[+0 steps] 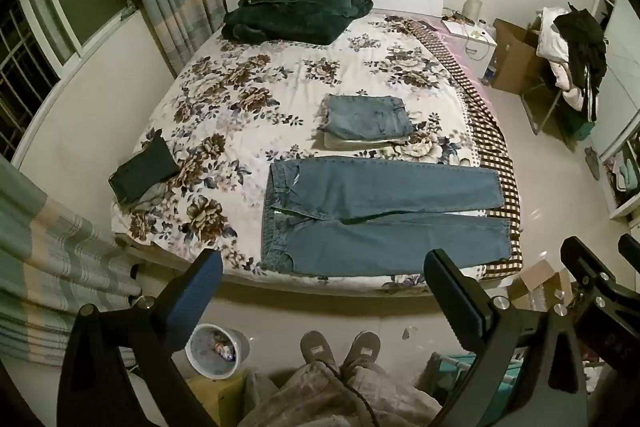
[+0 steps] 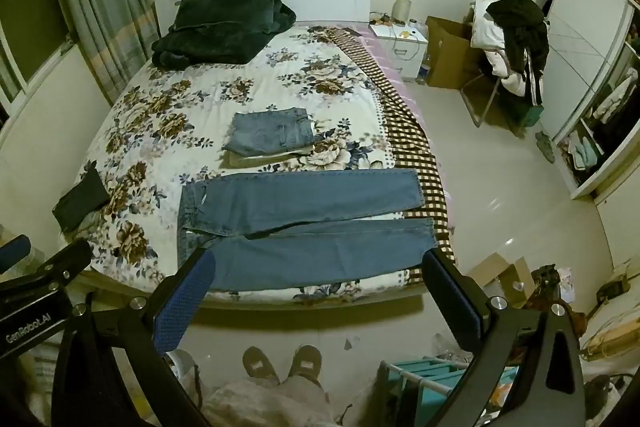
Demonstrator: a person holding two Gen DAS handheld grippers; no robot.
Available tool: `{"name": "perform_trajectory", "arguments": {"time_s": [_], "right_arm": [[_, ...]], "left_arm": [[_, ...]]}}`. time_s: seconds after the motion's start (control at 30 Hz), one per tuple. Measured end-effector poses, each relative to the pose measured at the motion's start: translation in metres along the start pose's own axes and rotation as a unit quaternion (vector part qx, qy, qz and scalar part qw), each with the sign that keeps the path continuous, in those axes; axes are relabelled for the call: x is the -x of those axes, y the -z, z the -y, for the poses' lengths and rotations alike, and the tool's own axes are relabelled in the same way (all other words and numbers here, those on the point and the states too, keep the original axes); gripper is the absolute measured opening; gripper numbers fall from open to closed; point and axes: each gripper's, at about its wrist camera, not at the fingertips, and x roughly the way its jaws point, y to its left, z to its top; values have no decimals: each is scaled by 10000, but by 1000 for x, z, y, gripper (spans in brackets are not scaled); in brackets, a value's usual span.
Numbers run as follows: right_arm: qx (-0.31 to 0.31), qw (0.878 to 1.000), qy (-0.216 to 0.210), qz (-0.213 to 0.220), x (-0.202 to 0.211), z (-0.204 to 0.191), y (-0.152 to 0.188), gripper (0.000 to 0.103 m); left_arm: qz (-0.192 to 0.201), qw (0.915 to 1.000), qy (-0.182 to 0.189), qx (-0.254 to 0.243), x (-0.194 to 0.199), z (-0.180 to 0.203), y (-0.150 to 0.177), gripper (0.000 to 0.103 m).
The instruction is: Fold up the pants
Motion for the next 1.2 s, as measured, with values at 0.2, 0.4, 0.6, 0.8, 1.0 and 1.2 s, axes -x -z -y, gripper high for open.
{"name": "perform_trajectory", "arguments": {"time_s": [0.2, 0.4, 0.6, 0.8, 1.0, 1.2], "right_arm": [[-12, 10000, -11, -2, 0, 0, 0, 103], [3, 10000, 7, -4, 1, 0, 1, 103], [3, 10000, 2, -39, 0, 0, 0, 103], [11, 10000, 2, -40, 1, 1, 1, 103], [25, 10000, 18, -48, 1, 1, 1, 103], [33, 10000, 25, -65, -2, 0, -1, 103]], "left_arm": [[-12, 10000, -20, -13, 0, 0, 0, 103], [-45, 10000, -29, -31, 0, 0, 0, 103], [-67, 10000, -24, -30, -2, -4, 9, 103], [-81, 10000, -20, -29, -3, -4, 8, 103], [-87, 10000, -16, -28, -3, -4, 8, 103], [-90, 10000, -14, -27, -3, -4, 8, 103]]}}
